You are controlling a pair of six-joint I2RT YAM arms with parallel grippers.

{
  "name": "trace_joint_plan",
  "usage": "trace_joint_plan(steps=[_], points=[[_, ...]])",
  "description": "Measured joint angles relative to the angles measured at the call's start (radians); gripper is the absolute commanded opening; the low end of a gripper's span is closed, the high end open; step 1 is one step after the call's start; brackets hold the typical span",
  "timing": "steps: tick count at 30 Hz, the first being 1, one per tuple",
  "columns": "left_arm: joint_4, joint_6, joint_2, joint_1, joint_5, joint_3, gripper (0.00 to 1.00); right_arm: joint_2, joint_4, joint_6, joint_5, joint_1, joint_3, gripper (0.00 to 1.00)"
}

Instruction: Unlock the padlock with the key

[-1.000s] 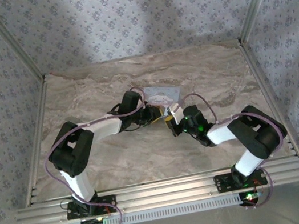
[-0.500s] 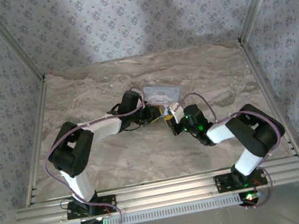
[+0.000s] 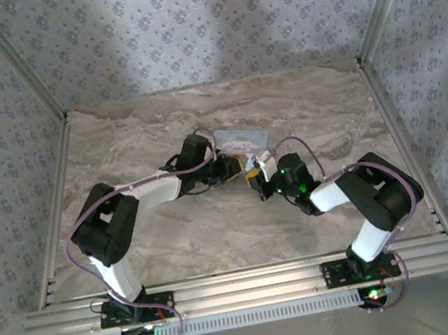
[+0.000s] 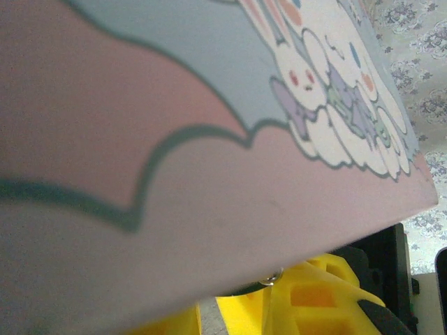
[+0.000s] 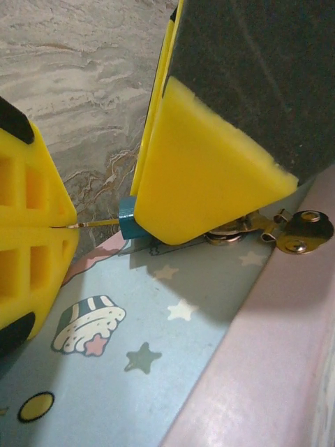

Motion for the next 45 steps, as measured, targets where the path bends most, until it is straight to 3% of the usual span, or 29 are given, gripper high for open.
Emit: trace_joint_plan(steps=[45], points=[[-0.045, 0.02, 0.0, -0.001, -0.006, 0.021, 0.21, -0.071, -0.176, -0.054, 0.024, -0.006, 0.042, 0.0]])
